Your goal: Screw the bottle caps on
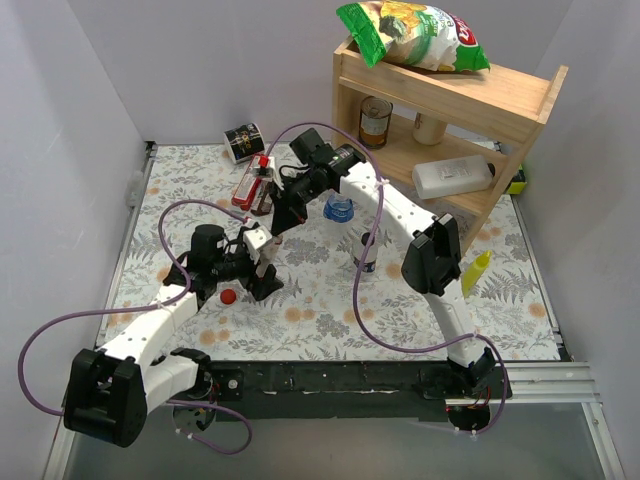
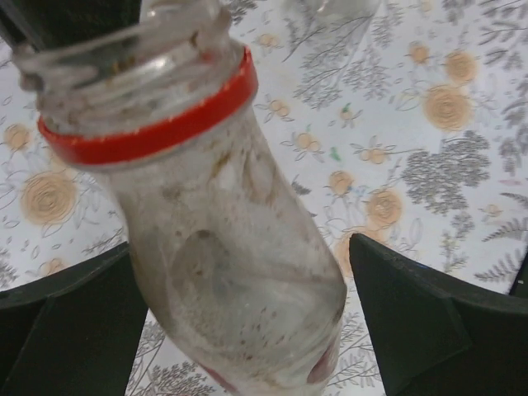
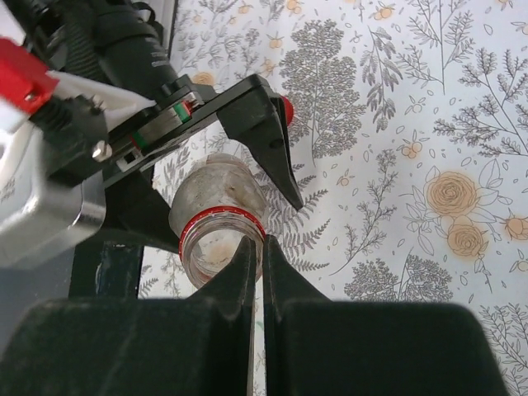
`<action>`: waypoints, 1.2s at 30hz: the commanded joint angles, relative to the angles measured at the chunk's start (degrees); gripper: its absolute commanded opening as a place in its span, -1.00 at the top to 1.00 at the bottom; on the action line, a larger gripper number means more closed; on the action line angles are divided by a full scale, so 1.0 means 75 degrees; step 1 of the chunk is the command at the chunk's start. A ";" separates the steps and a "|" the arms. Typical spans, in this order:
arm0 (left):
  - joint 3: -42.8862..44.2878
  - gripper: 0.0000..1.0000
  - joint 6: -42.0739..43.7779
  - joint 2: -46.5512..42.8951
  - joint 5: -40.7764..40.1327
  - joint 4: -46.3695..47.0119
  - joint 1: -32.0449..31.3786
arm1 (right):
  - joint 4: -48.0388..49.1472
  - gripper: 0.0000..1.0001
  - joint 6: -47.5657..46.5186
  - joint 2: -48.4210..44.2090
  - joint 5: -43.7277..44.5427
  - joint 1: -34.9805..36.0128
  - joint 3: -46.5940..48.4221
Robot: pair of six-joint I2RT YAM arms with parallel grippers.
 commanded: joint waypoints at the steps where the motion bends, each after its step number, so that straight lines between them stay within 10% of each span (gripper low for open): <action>1: 0.0442 -0.79 0.0234 0.0195 0.1301 -0.0489 0.0052 | 0.0080 0.97 -0.0610 -0.0780 -0.1001 -0.0073 -0.0383; 20: 0.0407 -0.48 -0.0152 -0.0214 0.0845 -0.0419 0.0052 | 0.0057 0.97 -0.0399 -0.0850 -0.0602 -0.0084 -0.0582; 31: 0.0653 0.16 0.0292 0.0254 0.1220 -0.0852 0.0052 | 0.0092 0.97 -0.0306 -0.0908 -0.0450 -0.0085 -0.0652; 36: 0.0969 0.71 0.0574 0.0430 0.1116 -0.1356 0.0064 | 0.0267 0.17 -0.0061 -0.1189 -0.0122 -0.0458 -0.0115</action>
